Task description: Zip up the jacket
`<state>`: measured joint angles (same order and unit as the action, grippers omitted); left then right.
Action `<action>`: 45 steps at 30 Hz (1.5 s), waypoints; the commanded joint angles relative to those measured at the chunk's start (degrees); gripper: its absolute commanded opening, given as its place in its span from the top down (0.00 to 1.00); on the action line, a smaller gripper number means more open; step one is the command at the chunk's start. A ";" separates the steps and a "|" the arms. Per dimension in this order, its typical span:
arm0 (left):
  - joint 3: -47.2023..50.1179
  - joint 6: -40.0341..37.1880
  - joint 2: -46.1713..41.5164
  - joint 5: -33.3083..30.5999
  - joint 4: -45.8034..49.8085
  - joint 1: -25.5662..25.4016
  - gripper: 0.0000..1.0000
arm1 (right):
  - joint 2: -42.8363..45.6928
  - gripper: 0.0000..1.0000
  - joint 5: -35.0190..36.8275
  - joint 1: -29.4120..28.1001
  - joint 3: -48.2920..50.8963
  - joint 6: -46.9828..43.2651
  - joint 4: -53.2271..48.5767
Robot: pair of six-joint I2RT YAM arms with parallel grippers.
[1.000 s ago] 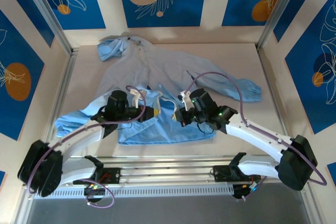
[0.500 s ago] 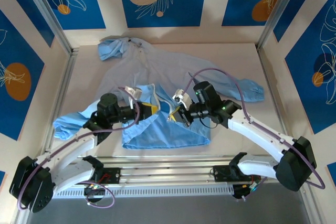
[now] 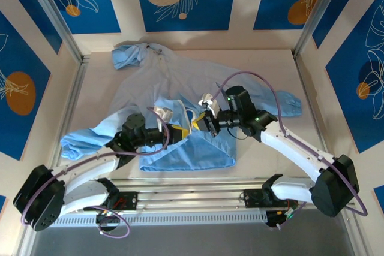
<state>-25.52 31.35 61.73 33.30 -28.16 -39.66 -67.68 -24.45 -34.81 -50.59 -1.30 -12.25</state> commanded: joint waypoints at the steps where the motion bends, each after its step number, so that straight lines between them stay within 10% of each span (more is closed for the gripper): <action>1: 0.49 -1.94 -2.10 -0.95 1.98 -0.33 1.00 | 2.36 1.00 -5.62 1.59 0.94 0.59 4.89; 22: -2.05 -2.62 -3.91 -2.94 -1.56 0.95 1.00 | -1.04 1.00 -12.55 1.02 -2.76 -9.95 -4.61; 45: 2.75 2.17 -2.58 -1.01 -7.15 0.94 1.00 | -2.93 1.00 -5.02 0.27 -4.74 -9.84 -5.74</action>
<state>-23.29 32.67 59.09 30.61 -31.55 -39.11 -70.70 -29.98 -34.17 -53.60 -10.22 -17.65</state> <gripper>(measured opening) 0.056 0.065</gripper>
